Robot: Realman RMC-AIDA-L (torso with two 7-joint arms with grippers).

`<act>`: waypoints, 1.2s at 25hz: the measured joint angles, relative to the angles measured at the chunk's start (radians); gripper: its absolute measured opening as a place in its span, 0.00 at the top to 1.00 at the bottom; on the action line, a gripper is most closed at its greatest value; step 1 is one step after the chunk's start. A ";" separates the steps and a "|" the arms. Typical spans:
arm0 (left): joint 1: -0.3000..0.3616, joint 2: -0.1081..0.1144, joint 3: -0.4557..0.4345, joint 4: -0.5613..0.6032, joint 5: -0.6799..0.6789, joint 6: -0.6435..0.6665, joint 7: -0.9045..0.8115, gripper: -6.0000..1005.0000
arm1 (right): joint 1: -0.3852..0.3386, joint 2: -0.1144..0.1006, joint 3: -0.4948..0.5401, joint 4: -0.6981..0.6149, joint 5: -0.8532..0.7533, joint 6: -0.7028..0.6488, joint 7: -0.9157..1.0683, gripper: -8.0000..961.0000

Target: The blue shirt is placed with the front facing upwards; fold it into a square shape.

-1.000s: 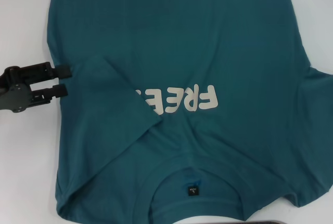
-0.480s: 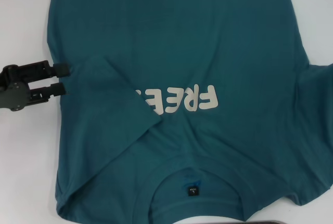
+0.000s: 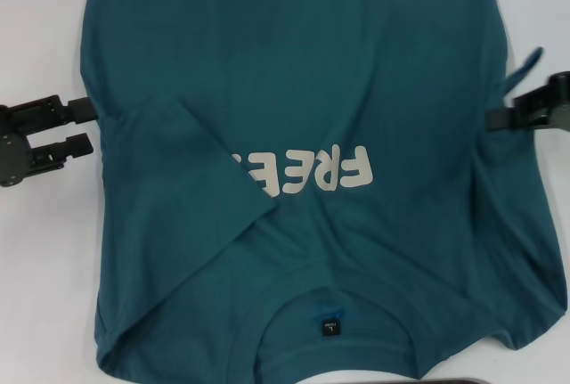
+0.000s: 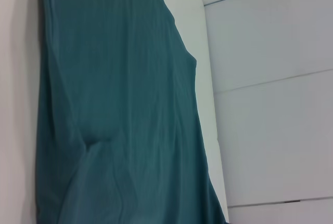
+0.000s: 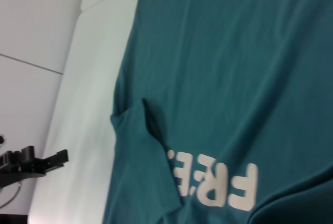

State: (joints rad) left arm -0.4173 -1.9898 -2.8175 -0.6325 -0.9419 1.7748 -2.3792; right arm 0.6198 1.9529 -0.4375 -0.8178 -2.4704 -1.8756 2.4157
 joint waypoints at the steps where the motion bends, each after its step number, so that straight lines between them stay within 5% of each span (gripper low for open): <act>1: 0.002 0.000 -0.001 0.000 0.000 0.000 0.000 0.28 | 0.008 0.000 -0.002 0.023 0.000 0.014 -0.001 0.93; 16: 0.007 0.000 -0.016 0.001 0.000 -0.010 0.006 0.28 | 0.044 -0.002 -0.042 0.159 -0.003 0.091 0.002 0.92; 27: 0.010 0.002 -0.016 0.004 0.000 -0.016 0.007 0.28 | 0.051 -0.008 -0.096 0.150 -0.009 0.138 0.078 0.46; 30: 0.011 0.002 -0.016 0.004 0.000 -0.017 0.008 0.28 | 0.057 -0.007 -0.106 0.147 -0.006 0.143 0.086 0.43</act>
State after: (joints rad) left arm -0.4062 -1.9880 -2.8332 -0.6289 -0.9418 1.7575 -2.3716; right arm 0.6772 1.9461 -0.5440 -0.6709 -2.4767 -1.7330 2.5020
